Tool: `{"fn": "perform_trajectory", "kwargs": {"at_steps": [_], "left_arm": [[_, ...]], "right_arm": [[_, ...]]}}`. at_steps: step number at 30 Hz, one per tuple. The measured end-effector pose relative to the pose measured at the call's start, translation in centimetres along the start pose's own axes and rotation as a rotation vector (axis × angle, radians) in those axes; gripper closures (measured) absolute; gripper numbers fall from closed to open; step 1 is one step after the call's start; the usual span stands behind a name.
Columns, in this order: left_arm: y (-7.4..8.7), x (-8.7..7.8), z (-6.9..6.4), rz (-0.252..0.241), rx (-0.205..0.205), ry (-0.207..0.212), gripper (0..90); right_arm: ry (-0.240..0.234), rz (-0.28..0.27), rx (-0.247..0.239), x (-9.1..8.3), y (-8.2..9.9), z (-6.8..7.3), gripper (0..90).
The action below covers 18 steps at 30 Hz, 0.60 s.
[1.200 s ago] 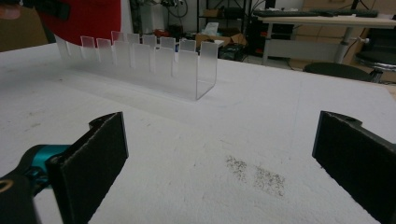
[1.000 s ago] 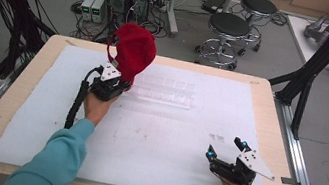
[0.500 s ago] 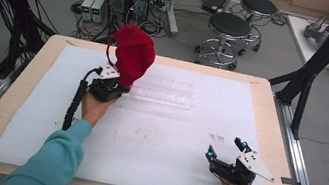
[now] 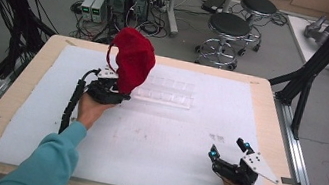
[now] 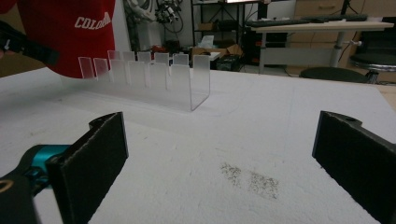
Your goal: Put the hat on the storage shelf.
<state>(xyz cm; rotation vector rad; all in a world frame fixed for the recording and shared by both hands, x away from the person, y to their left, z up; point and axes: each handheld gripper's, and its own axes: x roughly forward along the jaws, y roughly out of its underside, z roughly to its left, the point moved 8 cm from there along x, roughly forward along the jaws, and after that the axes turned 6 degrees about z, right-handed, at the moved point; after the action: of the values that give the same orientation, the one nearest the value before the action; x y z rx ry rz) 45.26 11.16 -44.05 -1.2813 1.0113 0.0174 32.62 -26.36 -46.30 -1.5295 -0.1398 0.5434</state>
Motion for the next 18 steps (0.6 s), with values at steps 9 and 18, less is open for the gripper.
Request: {"fn": "perform_trajectory", "kwargs": {"at_steps": [9, 18], "left_arm": [[1.3, -1.7, 0.5, -0.034, 0.0, 0.007, 22.6], [5.2, -7.0, 1.6, -0.093, 0.067, 0.054, 15.6]], "right_arm": [[-0.005, -0.009, -0.012, -0.1, 0.0, 0.2, 2.2], [-0.002, -0.02, -0.027, -0.2, -0.1, 0.3, 2.1]]}}
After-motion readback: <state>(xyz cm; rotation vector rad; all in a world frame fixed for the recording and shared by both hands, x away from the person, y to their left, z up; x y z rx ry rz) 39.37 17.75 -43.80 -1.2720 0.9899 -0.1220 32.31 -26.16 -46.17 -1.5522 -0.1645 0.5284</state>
